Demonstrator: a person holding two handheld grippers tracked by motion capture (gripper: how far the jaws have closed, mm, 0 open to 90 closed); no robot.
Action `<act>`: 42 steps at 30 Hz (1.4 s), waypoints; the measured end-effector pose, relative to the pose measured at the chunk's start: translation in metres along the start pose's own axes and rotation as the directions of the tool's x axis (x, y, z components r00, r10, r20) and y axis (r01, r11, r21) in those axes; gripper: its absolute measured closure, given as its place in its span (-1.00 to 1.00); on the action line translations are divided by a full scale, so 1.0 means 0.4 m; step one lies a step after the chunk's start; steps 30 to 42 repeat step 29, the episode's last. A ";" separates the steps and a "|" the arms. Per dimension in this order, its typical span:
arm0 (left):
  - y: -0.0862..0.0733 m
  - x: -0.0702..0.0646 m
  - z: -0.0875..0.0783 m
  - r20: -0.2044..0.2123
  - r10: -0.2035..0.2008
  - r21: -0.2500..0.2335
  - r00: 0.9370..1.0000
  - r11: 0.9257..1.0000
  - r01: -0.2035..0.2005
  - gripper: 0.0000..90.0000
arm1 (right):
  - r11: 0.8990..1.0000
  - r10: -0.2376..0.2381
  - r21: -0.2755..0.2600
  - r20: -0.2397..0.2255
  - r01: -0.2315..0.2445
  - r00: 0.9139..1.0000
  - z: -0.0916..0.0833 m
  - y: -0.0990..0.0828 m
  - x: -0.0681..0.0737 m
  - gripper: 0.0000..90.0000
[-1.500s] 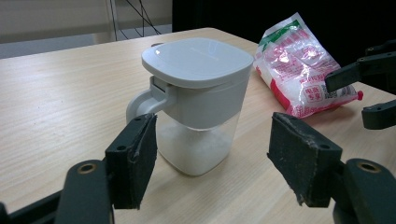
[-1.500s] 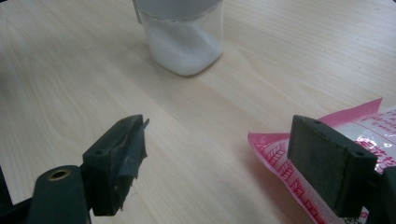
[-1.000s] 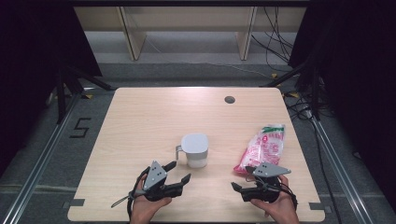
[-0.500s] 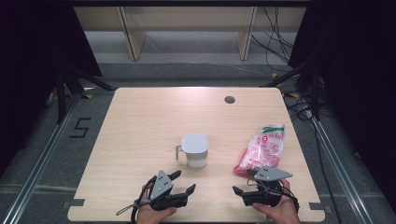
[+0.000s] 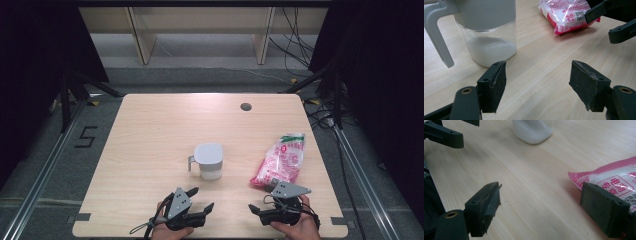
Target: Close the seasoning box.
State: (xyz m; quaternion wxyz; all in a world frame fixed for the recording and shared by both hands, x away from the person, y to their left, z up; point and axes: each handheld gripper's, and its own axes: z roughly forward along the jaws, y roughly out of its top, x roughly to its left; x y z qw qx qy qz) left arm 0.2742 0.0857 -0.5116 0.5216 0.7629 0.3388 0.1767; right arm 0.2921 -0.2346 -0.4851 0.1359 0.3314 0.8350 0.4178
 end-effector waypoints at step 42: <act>-0.003 -0.002 -0.003 0.001 -0.010 0.002 1.000 1.000 0.010 -0.37 | 1.000 -0.017 0.023 -0.014 0.017 1.000 0.005 -0.006 0.003 -0.61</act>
